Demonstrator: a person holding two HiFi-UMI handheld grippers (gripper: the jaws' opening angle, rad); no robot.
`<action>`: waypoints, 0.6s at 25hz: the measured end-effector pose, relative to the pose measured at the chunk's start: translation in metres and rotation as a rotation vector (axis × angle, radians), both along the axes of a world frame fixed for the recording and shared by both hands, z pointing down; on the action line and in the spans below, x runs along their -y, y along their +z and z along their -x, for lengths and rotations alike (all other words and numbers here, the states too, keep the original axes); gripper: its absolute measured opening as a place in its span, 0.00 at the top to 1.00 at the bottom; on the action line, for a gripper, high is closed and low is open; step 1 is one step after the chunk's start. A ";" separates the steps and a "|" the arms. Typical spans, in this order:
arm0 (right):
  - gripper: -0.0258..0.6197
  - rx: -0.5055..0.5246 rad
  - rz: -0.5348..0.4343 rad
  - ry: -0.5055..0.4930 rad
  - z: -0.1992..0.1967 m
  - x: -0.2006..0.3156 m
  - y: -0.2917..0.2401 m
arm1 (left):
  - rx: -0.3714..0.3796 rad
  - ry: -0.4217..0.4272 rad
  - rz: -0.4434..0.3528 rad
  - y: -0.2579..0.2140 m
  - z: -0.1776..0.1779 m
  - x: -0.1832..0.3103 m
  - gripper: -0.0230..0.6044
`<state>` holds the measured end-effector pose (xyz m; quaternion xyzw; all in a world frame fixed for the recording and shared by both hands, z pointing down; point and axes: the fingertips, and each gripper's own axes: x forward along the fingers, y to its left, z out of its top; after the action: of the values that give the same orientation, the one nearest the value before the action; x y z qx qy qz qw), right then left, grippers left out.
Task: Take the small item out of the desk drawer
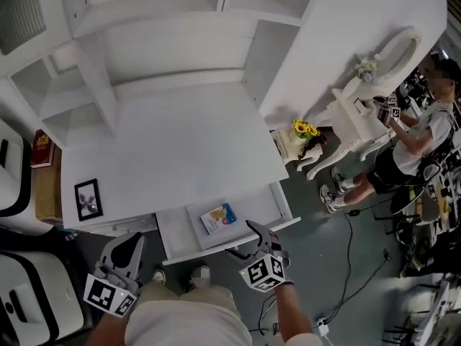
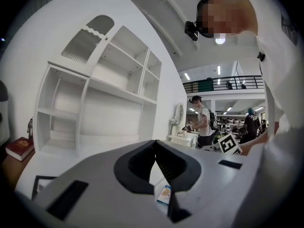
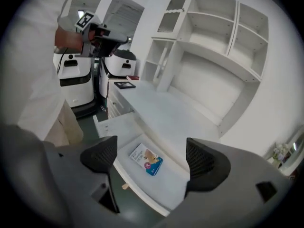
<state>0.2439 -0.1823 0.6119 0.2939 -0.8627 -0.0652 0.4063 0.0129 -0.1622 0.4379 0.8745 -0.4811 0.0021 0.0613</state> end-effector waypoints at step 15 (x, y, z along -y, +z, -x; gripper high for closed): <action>0.24 -0.263 0.136 -0.373 0.021 0.050 0.125 | 0.038 -0.230 0.067 0.021 0.029 -0.030 0.94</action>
<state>0.2228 -0.2327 0.7370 0.0905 -0.8440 -0.1187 0.5151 -0.0165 -0.1327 0.4593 0.8108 -0.5790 0.0276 0.0815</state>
